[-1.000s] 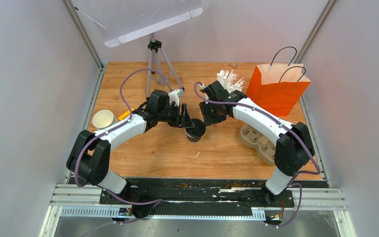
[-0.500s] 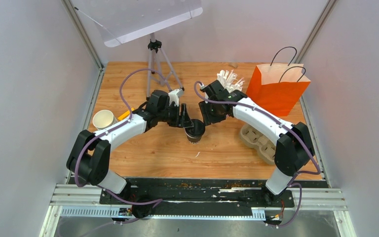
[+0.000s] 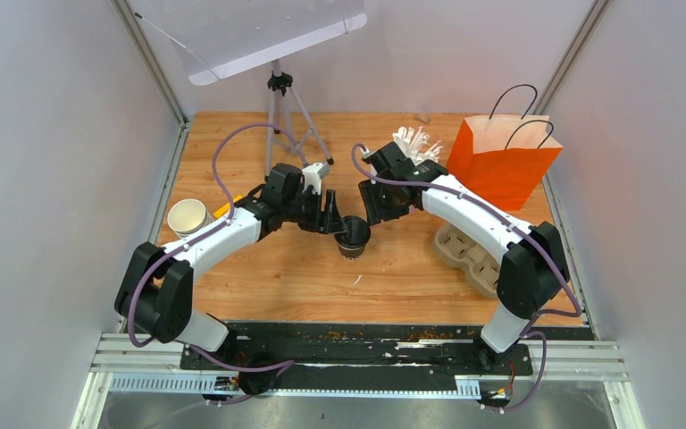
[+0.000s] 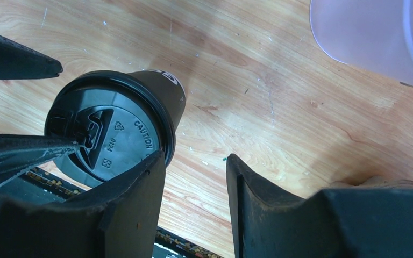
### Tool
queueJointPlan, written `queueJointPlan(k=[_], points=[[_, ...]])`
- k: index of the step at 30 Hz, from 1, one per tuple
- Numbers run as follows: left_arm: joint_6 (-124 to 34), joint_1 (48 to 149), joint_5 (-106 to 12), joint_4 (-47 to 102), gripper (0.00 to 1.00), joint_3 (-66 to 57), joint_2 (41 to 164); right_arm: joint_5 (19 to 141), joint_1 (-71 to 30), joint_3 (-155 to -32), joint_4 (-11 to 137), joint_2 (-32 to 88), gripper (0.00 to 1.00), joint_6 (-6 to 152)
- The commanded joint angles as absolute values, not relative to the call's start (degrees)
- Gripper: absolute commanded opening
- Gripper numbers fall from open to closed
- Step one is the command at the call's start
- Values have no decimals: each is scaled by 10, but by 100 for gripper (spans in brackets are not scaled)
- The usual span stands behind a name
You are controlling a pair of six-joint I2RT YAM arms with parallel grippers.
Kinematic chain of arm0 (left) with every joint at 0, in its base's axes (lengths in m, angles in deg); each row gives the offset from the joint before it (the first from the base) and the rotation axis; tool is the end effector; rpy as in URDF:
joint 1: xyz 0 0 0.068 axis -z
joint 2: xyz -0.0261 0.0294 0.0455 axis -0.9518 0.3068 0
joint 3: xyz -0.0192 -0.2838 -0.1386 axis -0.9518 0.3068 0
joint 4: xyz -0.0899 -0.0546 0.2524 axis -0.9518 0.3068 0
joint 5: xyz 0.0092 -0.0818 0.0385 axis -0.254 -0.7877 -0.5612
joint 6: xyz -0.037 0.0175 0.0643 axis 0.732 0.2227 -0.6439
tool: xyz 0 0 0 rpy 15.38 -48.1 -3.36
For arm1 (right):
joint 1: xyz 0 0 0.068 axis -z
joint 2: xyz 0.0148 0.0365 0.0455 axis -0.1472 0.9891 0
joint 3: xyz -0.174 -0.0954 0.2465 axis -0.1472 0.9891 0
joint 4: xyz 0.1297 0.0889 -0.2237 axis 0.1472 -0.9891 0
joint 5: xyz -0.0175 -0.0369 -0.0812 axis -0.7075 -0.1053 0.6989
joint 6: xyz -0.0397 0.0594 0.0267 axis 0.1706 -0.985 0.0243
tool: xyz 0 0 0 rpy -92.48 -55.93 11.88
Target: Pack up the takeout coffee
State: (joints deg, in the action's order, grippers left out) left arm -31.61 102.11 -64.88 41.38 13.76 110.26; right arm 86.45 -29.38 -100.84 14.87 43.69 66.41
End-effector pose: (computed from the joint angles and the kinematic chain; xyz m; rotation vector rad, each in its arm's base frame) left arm 0.2791 -0.1936 0.2581 0.3628 2.3856 -0.9899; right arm 0.3026 0.2375 0.2950 -0.5833 2.6358 0.3210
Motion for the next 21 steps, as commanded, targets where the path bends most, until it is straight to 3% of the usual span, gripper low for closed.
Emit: queueJointPlan(k=[1,8,18,21], points=[[-336,1024,-649,421,67,115,1101,850,-297,-1024,150,411,46,649],[-335,1024,-653,415,55,131,1101,763,-298,-998,203,394,44,627],[-317,1024,-674,386,53,146,1109,729,-303,-998,240,425,23,616],[-308,1023,-680,386,57,143,1106,738,-303,-998,232,440,19,615]])
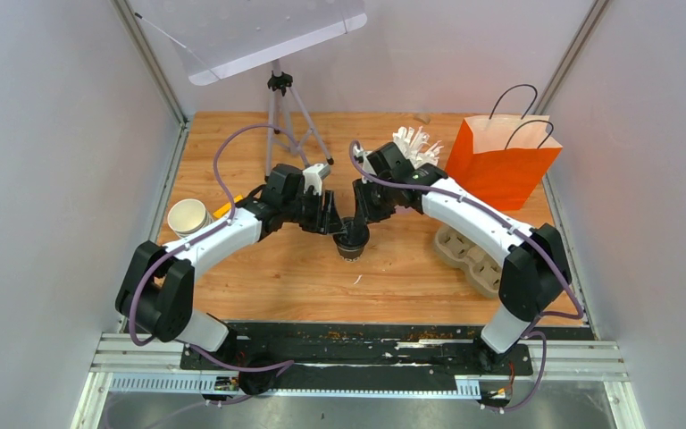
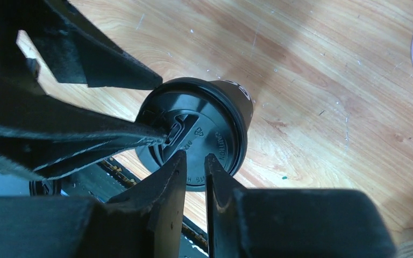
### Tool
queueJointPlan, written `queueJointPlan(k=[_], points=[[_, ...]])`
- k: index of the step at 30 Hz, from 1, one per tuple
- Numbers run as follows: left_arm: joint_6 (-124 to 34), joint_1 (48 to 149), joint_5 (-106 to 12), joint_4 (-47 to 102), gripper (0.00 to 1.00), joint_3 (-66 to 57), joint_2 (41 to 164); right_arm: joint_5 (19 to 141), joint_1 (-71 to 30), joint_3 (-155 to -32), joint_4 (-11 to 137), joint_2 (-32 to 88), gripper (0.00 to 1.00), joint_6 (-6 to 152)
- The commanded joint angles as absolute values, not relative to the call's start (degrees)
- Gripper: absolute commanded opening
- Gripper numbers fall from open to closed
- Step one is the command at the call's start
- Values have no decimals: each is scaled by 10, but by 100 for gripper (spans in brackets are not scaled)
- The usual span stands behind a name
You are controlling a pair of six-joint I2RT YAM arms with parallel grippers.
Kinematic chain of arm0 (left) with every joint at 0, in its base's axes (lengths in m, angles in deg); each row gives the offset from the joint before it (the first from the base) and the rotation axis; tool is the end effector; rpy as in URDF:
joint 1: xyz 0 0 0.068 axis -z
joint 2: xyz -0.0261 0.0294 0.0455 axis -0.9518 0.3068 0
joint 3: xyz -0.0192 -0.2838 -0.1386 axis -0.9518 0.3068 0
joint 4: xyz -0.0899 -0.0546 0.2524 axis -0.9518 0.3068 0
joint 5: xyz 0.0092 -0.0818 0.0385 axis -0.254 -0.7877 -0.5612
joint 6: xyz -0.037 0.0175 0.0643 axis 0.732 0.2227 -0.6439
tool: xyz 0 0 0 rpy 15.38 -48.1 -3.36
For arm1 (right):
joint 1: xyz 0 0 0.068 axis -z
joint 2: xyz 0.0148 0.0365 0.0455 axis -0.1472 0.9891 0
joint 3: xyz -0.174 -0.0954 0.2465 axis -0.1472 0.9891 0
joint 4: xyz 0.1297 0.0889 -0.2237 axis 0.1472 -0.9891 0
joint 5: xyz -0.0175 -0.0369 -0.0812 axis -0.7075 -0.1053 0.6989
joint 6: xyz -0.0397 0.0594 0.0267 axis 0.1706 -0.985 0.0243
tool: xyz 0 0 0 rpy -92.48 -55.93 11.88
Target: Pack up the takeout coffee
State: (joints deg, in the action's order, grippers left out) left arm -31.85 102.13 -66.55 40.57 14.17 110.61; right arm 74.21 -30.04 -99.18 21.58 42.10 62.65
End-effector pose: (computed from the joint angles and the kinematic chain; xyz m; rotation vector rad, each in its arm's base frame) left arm 0.2785 -0.1953 0.2556 0.3850 2.3826 -1.0214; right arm 0.2946 0.2542 0.3054 -0.5896 2.5790 0.6643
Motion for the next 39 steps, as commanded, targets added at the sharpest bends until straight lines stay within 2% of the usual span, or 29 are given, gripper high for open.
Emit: queueJointPlan(k=[1,10,17,31,39], points=[[-302,1023,-682,387,58,142,1103,743,-302,-995,230,442,19,614],[-226,992,-718,360,66,146,1067,751,-303,-962,238,443,17,611],[-227,985,-728,372,67,174,1056,755,-302,-962,236,444,17,616],[-184,985,-730,313,61,230,1071,758,-302,-966,226,443,18,628],[-161,985,-729,278,52,247,1091,757,-303,-953,227,439,18,633]])
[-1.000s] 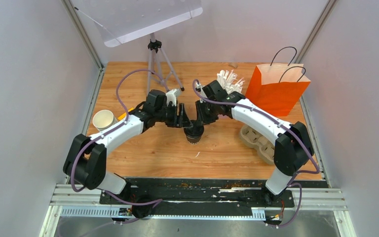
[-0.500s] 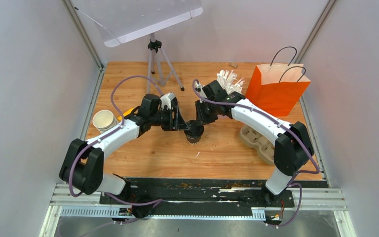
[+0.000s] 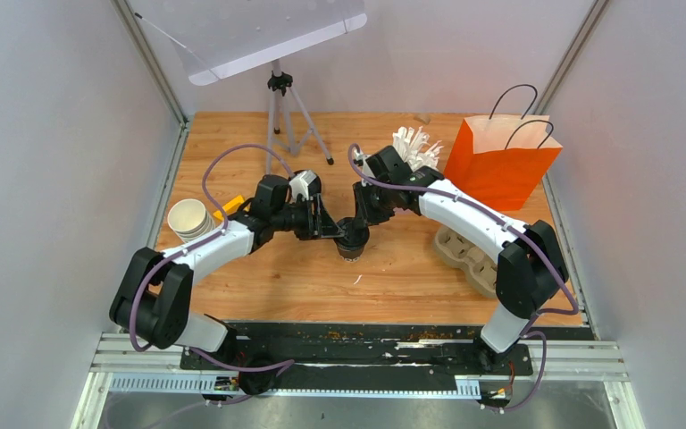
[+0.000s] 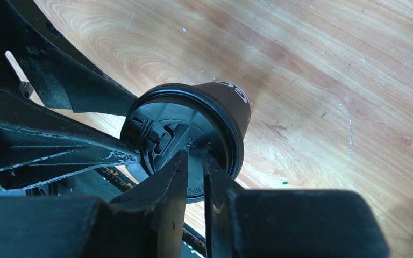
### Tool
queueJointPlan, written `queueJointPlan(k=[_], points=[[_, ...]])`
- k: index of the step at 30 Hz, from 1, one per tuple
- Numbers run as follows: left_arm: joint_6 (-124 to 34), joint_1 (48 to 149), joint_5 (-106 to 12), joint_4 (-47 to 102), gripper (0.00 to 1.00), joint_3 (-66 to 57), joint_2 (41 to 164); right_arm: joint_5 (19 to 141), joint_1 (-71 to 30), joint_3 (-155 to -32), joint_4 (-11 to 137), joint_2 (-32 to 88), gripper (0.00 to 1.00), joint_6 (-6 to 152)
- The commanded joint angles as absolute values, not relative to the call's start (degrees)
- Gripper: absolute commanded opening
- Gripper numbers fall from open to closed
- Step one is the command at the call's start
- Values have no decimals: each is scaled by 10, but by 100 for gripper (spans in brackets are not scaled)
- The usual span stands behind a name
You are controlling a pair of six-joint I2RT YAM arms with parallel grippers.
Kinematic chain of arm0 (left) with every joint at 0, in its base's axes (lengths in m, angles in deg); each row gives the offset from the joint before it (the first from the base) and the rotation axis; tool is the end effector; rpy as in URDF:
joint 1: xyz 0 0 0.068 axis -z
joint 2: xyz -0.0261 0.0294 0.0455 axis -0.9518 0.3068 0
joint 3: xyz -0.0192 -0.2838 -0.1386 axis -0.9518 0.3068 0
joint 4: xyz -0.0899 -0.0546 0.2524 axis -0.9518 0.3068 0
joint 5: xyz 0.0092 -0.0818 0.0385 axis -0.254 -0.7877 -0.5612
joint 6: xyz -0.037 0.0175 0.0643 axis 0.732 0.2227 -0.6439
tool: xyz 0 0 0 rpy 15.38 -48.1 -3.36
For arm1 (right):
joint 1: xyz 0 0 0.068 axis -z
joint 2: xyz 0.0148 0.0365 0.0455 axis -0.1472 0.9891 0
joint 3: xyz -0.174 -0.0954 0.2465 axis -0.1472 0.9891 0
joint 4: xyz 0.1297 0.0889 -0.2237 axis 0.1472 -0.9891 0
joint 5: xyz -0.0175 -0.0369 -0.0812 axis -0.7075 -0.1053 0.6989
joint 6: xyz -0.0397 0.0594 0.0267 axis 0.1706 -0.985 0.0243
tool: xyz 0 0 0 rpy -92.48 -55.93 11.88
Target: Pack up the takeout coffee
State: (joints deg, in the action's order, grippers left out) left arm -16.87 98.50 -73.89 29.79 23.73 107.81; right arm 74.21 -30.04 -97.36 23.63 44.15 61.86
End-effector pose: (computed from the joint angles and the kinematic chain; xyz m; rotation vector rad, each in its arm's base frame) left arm 0.2660 -0.1731 0.2341 0.1007 2.4016 -1.2680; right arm 0.2998 0.2583 0.2839 -0.5738 2.6176 0.6551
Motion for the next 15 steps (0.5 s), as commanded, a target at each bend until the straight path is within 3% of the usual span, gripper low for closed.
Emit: queueJointPlan(k=[1,15], points=[[-163,985,-724,286,51,247,1091,755,-302,-951,227,439,18,633],[-207,986,-646,374,45,274,1101,759,-298,-921,231,434,18,635]])
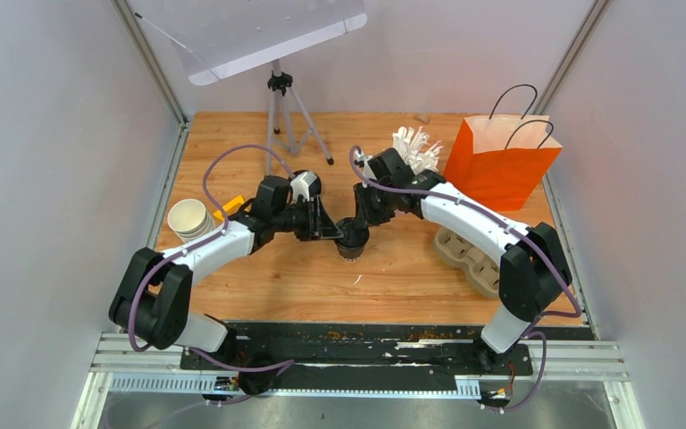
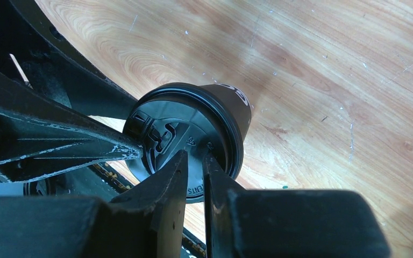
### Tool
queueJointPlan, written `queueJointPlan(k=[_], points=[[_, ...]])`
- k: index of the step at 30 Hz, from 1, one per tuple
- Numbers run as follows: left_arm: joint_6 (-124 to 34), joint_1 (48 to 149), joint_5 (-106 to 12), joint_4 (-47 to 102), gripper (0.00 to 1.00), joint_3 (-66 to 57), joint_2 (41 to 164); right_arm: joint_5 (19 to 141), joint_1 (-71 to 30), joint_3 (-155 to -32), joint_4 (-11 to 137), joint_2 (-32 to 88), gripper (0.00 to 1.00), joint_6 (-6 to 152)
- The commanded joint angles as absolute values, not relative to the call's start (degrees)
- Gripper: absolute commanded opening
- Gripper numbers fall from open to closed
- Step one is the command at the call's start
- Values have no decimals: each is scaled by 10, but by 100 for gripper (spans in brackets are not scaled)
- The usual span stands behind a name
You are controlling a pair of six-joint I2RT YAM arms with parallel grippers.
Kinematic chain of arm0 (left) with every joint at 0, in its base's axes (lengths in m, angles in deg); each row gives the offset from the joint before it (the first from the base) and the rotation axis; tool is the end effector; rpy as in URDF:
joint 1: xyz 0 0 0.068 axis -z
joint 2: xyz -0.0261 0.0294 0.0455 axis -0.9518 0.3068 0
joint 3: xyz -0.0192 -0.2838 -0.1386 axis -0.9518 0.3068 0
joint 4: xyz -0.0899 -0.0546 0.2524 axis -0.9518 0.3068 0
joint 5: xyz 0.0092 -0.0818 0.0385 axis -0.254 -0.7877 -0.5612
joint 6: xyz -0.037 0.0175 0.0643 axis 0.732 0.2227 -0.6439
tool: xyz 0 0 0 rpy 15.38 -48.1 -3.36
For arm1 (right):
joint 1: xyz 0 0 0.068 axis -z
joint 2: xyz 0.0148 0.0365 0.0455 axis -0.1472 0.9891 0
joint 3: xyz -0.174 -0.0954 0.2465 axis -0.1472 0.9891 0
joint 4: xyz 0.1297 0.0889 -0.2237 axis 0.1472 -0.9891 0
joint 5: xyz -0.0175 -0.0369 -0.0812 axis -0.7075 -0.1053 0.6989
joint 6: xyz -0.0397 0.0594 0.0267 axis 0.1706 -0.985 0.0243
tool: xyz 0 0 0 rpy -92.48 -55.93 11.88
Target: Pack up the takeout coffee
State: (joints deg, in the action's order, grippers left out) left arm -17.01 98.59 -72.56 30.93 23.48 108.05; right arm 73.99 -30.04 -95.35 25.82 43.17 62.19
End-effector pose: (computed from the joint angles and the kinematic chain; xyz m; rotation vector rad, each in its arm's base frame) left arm 0.2667 -0.1726 0.2319 0.0826 2.4202 -1.2376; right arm 0.2970 0.2564 0.2814 -0.5818 2.5948 0.6668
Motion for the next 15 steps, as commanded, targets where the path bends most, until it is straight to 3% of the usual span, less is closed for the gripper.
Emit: queueJointPlan(k=[1,15], points=[[-205,986,-643,370,45,282,1102,759,-298,-919,232,434,18,634],[-192,1000,-662,344,45,315,1108,760,-297,-920,231,438,19,641]])
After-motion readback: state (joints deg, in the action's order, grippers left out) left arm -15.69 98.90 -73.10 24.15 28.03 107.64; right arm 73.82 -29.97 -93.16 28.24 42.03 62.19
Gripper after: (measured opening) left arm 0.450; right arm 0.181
